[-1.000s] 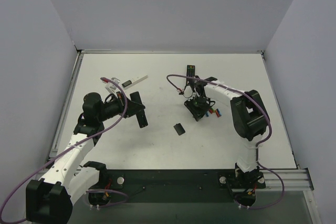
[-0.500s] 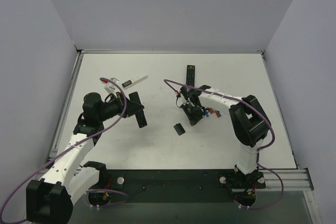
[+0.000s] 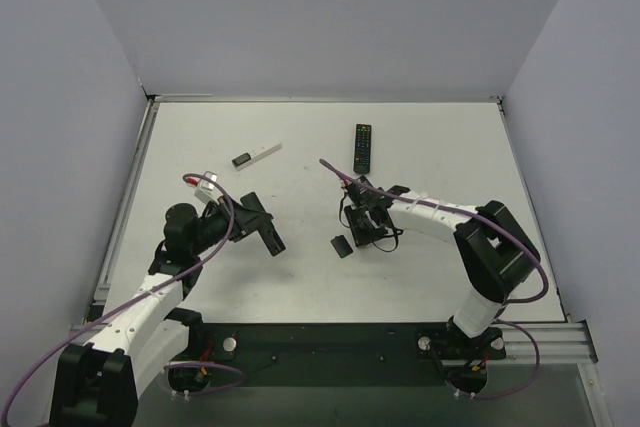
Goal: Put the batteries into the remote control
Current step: Pick up the battery from the center of the board.
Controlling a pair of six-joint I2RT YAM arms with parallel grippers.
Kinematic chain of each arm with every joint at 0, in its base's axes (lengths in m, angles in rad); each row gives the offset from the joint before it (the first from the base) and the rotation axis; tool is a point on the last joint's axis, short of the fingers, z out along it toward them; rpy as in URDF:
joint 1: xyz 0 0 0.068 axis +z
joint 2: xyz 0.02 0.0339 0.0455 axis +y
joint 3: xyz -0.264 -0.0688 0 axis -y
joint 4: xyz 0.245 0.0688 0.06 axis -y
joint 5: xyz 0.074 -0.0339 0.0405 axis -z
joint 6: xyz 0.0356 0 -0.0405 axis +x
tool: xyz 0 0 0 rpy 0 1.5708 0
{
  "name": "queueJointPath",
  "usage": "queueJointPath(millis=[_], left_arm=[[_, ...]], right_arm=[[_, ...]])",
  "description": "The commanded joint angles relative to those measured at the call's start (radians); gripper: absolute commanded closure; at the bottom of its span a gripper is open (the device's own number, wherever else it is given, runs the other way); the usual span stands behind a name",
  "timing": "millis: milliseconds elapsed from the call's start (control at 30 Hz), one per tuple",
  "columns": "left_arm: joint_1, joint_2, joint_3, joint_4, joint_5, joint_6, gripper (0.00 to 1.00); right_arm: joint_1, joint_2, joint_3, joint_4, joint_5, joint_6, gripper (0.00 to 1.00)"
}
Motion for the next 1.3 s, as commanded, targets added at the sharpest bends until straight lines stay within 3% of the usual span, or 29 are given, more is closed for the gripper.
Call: queueJointPath(millis=[0,500,1267], left_arm=[[-0.02,-0.038,-0.017,0.172,-0.078,-0.104,1.0],[-0.072,-0.043,-0.047,0.175,-0.143,-0.081,1.0],[-0.098,-0.017,-0.063,0.217,-0.146,-0.087,1.0]], right_arm=[[0.017,-0.033,-0.103,0.055,0.058,0.017,0.75],[0.08,-0.092,-0.246,0.265,0.218,-0.003,0.76],[0.1,-0.136,-0.289,0.235,0.212,0.013,0.84]])
